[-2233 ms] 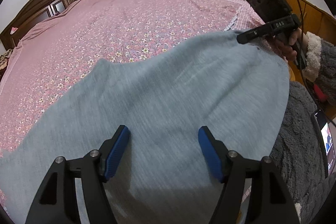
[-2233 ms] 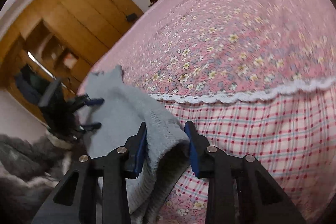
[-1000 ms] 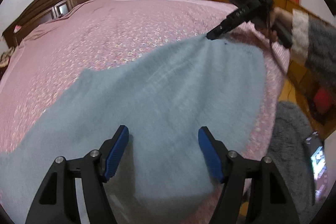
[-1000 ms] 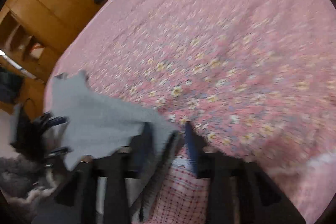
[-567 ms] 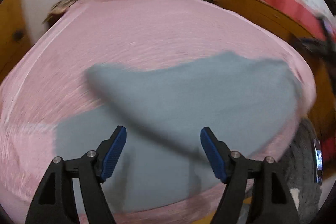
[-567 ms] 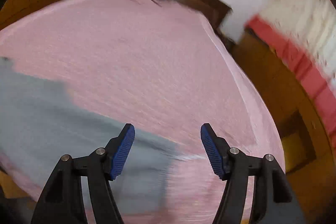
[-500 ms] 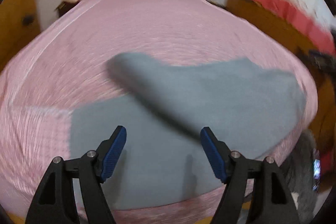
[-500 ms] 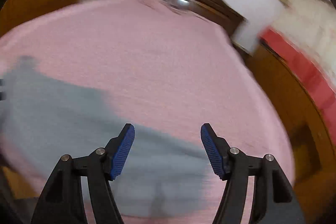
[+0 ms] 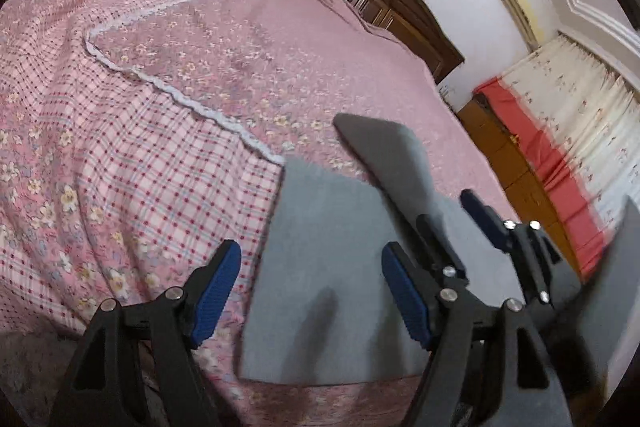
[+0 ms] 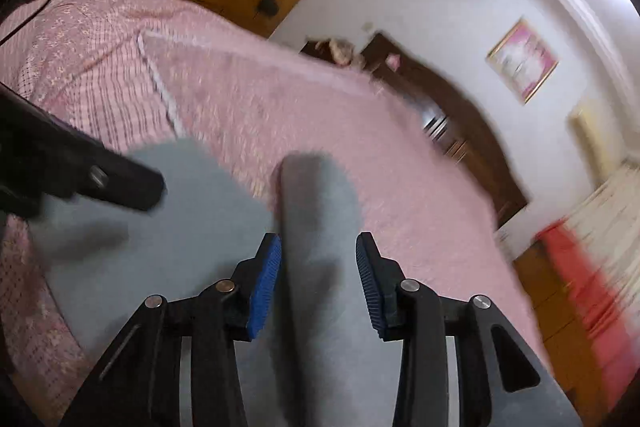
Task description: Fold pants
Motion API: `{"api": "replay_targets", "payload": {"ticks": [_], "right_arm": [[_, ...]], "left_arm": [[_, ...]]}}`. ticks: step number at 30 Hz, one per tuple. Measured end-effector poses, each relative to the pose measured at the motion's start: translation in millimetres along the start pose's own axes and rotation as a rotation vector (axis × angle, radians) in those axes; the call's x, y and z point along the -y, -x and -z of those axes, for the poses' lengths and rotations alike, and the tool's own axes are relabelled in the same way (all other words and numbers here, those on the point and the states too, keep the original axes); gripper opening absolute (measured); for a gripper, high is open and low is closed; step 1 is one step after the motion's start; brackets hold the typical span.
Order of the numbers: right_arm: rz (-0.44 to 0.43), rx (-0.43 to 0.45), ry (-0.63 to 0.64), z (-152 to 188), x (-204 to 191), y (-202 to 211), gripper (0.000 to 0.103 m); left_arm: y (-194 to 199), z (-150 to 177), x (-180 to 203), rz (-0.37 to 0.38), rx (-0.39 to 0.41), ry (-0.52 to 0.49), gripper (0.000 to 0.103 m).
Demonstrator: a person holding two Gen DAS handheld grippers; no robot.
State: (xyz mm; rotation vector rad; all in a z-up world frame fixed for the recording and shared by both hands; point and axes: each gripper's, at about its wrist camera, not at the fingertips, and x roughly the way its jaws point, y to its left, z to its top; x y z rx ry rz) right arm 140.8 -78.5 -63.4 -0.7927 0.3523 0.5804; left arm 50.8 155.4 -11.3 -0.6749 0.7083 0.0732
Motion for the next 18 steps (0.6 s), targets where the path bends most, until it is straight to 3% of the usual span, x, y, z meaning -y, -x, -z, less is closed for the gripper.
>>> {"api": "replay_targets", "payload": {"ticks": [1,4,7,10,11,12,13,14,15,18], "right_arm": [[-0.038,-0.008,-0.05,2,10,-4,0.006],[-0.221,0.048,-0.438,22,82,9,0.005],[-0.402,0.094,-0.916,75,172,-2,0.006],[-0.455,0.092,-1.235,133,221,-20,0.007],[-0.422,0.057,-1.376,166,239,-28,0.014],[-0.383,0.032,-1.426,180,248,-29,0.019],[-0.307,0.001,-1.481,199,257,-27,0.039],[-0.205,-0.002,-1.529,218,266,-18,0.047],[-0.153,0.029,-1.538,226,273,-5,0.047],[0.01,0.047,-1.441,217,276,22,0.065]], "left_arm": [[-1,0,0,0.005,-0.003,-0.003,0.076],[0,1,1,0.007,-0.007,-0.023,0.076],[-5,1,3,-0.002,-0.01,-0.037,0.076],[-9,8,8,-0.012,-0.014,-0.056,0.076],[-10,8,10,-0.016,-0.015,-0.064,0.076],[-14,8,14,-0.02,-0.016,-0.071,0.076],[-16,9,17,-0.024,-0.019,-0.08,0.076],[-19,9,18,-0.027,-0.021,-0.088,0.077],[-21,9,22,-0.031,-0.024,-0.098,0.077],[-29,10,32,-0.059,-0.028,-0.123,0.078]]}}
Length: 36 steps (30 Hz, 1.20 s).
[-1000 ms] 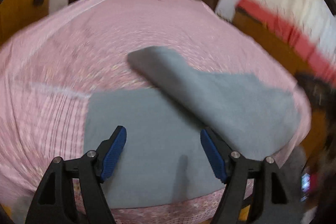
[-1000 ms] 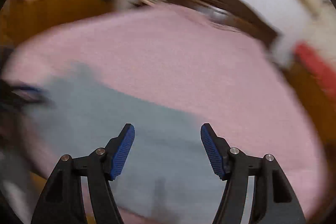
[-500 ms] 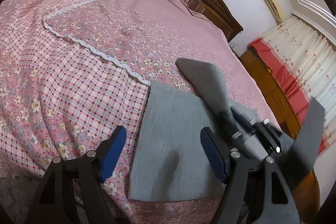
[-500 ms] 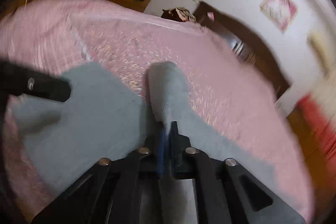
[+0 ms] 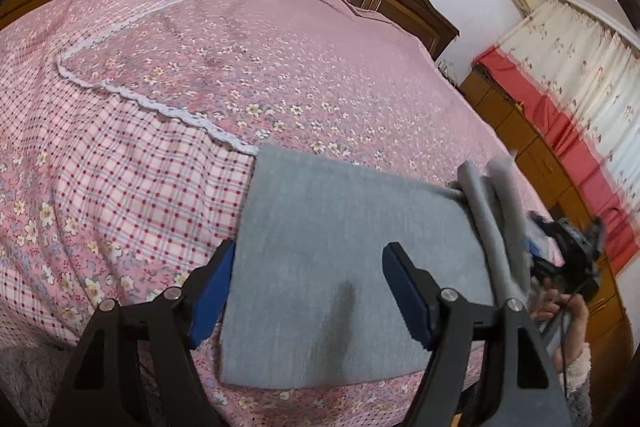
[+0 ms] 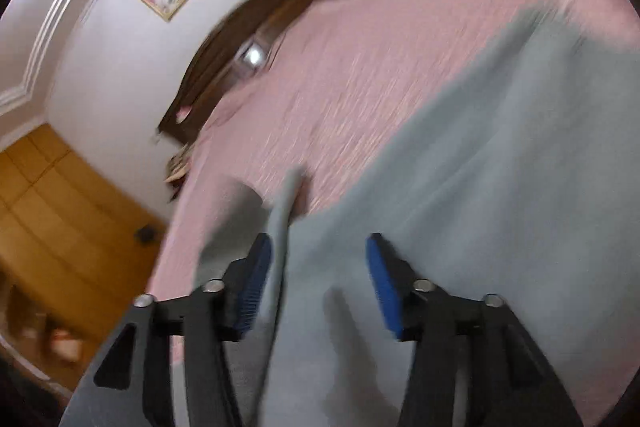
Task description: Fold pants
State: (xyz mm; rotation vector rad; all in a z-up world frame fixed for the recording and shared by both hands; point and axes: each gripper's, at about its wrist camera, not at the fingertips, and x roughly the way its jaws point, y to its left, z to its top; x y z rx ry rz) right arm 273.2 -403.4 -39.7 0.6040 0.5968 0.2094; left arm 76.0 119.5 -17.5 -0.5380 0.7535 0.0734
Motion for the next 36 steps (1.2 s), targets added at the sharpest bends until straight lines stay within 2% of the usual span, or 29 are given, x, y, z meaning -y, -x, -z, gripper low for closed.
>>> {"api": "replay_targets", "payload": {"ticks": [2,4,5,7,9,10,11,13,17,19,20,22,23,25,27,28,29,31,34,36], "right_arm": [[-0.007,0.024,0.168,8,-31,11,0.066],[-0.023,-0.003,0.303,22,-61,12,0.066],[-0.034,-0.018,0.328,26,-69,9,0.066],[-0.071,-0.043,0.277,22,-57,13,0.066],[-0.108,-0.104,0.151,13,-56,6,0.066],[-0.092,-0.117,0.134,10,-62,1,0.07],[-0.029,-0.119,0.172,7,-79,-7,0.072],[0.045,-0.116,0.311,8,-106,-18,0.072],[0.149,-0.111,0.613,38,-170,-51,0.072],[0.247,-0.121,0.778,53,-183,-72,0.071],[0.281,-0.141,0.811,54,-184,-83,0.068],[0.3,-0.265,0.776,46,-178,-104,0.061],[0.303,-0.323,0.739,38,-175,-116,0.061],[0.338,-0.376,0.718,28,-173,-132,0.061],[0.427,-0.43,0.783,20,-179,-155,0.059],[0.465,-0.453,0.835,21,-182,-166,0.045],[0.478,-0.475,0.871,23,-184,-173,0.006],[0.482,-0.479,0.897,20,-182,-169,0.003],[0.451,-0.392,0.878,5,-183,-138,0.003],[0.38,-0.354,0.832,-3,-177,-108,0.003]], "left_arm": [[-3,-1,4,-0.012,-0.002,-0.014,0.079],[-6,-1,9,-0.024,-0.005,-0.027,0.079],[-8,-1,12,-0.031,-0.005,-0.034,0.079],[-11,-1,17,-0.042,-0.005,-0.049,0.079],[-13,-1,21,-0.05,-0.001,-0.063,0.079],[-16,-1,24,-0.052,0.0,-0.066,0.079],[-17,-1,25,-0.052,0.002,-0.069,0.079],[-20,-2,25,-0.053,0.001,-0.068,0.079],[-21,-2,20,-0.051,0.002,-0.065,0.079],[-19,-1,19,-0.05,0.003,-0.067,0.079],[-18,0,19,-0.049,0.003,-0.065,0.079],[-15,1,18,-0.039,0.008,-0.058,0.079],[-13,1,17,-0.033,0.012,-0.054,0.079],[-6,3,12,-0.022,0.018,-0.048,0.079],[-5,2,11,-0.009,0.017,-0.033,0.079],[-4,1,10,-0.004,0.016,-0.026,0.079],[-5,1,9,-0.001,0.012,-0.016,0.079],[-4,0,8,0.008,0.016,-0.006,0.079],[0,-1,8,0.012,0.027,-0.018,0.079],[1,-1,6,0.014,0.018,-0.015,0.079]]}}
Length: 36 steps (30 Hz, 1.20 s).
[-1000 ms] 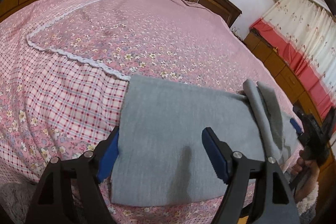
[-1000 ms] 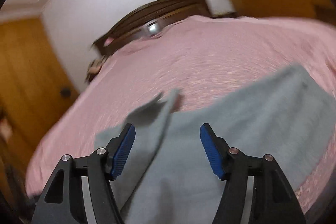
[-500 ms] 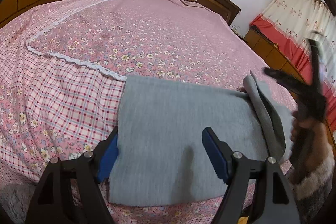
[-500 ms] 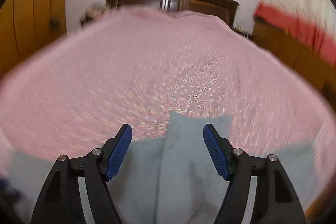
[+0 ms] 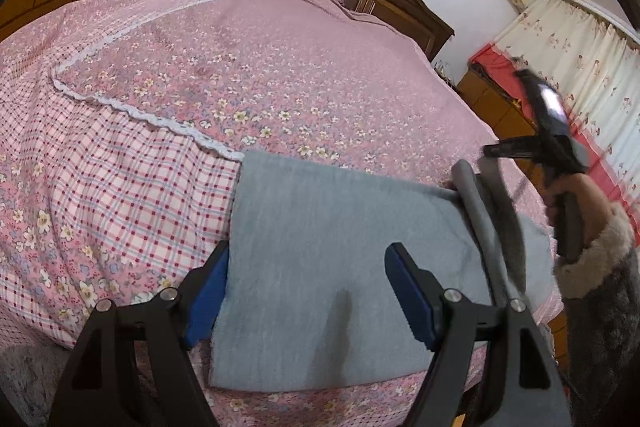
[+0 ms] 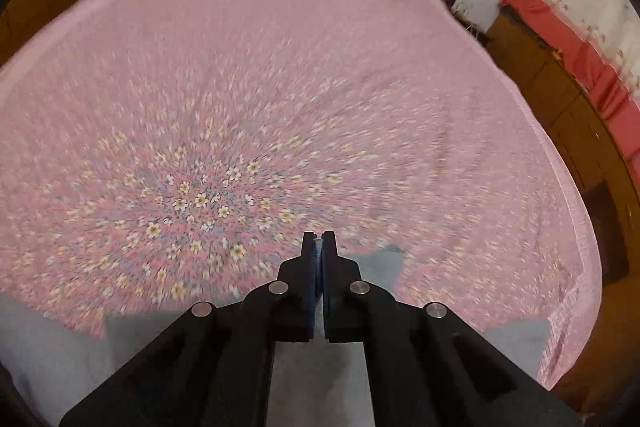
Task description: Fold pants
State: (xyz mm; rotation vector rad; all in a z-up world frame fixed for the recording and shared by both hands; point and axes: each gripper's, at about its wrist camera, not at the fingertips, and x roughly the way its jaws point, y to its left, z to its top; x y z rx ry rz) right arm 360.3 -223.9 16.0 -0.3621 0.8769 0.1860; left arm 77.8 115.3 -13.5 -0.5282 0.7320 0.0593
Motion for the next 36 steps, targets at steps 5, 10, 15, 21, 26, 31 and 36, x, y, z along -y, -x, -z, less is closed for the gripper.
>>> {"api": "replay_targets", "payload": {"ticks": [5,10,15,21,26,31,36], "right_arm": [[-0.214,0.196,-0.039,31,9,71,0.003],[-0.403,0.407,0.162,34,-46,154,0.003],[-0.629,0.433,0.373,49,-145,189,0.003],[-0.75,0.258,0.567,104,-248,143,0.003],[-0.678,0.174,0.701,144,-297,120,0.003],[-0.682,0.216,0.676,146,-285,118,0.004],[-0.775,0.296,0.532,131,-230,143,0.019]], "left_arm": [[9,1,-4,0.016,0.009,0.007,0.079],[32,2,-13,0.036,0.084,0.032,0.079],[64,4,-53,0.045,0.177,0.186,0.079],[99,19,-107,-0.027,0.265,0.397,0.079],[113,31,-145,0.04,0.288,0.525,0.079],[116,34,-160,0.09,0.278,0.562,0.079],[110,27,-153,0.078,0.262,0.504,0.079]]}}
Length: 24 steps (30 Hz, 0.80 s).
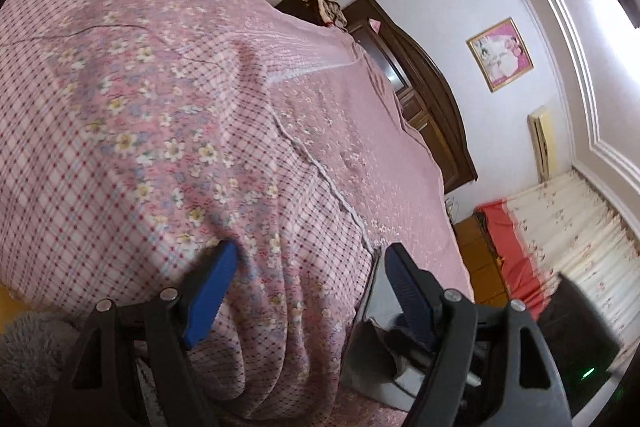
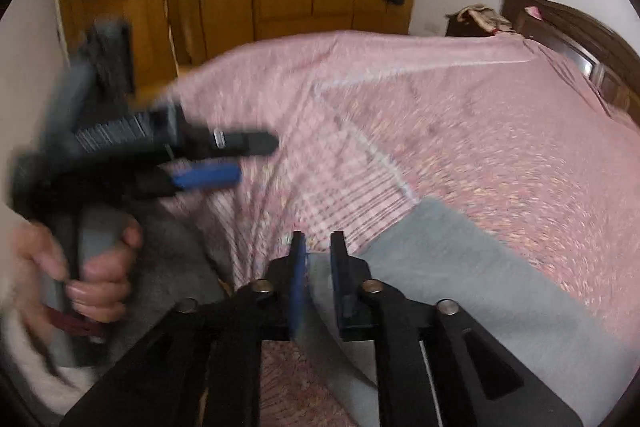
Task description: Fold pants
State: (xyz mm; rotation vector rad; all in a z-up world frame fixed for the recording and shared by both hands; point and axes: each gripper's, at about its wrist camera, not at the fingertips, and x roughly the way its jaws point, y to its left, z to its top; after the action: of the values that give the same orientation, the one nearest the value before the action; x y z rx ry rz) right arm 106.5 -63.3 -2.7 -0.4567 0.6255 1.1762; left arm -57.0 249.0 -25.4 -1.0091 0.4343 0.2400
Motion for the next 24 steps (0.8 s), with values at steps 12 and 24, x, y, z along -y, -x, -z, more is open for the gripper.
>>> {"api": "replay_targets", "payload": {"ticks": [12,24], "right_arm": [[0.836,-0.203,0.158,172,58,168,0.033],[0.933,-0.245,0.661,225,2,89,0.023]], "left_arm": [[-24,87,150,-0.25,-0.106,-0.889,0.079],[-60,180,151,-0.521,-0.009,-1.853,0.08]]}}
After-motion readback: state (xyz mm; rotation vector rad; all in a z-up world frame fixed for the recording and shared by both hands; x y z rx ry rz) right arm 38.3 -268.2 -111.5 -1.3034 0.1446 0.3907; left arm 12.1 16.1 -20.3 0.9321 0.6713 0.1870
